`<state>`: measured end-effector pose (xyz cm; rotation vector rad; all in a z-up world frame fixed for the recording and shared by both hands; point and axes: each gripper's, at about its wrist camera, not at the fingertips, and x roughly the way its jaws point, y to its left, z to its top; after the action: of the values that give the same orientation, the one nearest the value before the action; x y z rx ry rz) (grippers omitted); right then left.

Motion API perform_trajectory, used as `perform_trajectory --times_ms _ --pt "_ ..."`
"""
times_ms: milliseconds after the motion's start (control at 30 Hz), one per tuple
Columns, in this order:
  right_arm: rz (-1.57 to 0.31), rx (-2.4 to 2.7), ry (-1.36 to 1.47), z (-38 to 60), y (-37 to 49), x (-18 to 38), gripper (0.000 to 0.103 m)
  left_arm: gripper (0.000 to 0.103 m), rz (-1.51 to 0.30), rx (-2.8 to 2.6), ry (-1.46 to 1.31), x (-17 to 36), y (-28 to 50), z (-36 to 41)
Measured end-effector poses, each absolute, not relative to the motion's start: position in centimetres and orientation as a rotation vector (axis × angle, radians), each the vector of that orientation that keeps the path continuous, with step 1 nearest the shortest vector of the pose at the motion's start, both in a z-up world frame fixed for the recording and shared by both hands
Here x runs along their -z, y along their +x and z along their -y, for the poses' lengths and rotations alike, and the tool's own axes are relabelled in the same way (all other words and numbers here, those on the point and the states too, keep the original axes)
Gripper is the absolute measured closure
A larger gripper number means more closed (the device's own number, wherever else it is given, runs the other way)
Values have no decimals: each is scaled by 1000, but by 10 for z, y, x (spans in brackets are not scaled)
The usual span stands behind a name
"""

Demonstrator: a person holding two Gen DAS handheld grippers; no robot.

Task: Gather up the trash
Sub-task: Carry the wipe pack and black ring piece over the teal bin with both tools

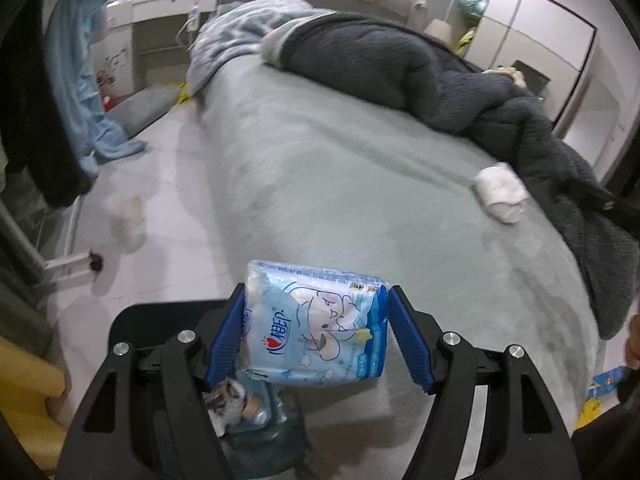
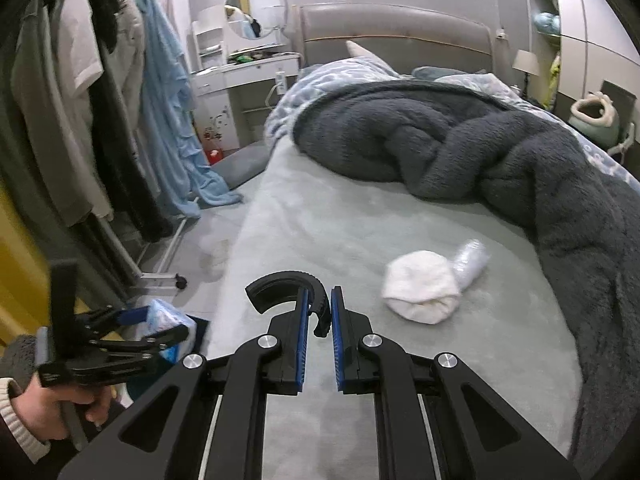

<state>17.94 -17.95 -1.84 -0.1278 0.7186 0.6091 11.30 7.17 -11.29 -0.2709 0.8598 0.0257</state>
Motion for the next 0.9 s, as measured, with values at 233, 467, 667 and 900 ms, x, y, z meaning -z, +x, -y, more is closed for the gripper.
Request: perform_trajectory --times_ms 233,467,667,900 --pt "-757 -672 -120 153 173 24 92 31 -961 -106 -274 140 108 -95" --pt "-803 -721 -152 118 170 36 92 31 -1053 -147 -275 165 103 -113" --pt "-854 -769 -159 86 169 51 92 30 -1142 -176 -303 187 95 -133" --pt "-913 -815 -201 44 165 74 92 21 -1167 -185 -343 193 87 -153"
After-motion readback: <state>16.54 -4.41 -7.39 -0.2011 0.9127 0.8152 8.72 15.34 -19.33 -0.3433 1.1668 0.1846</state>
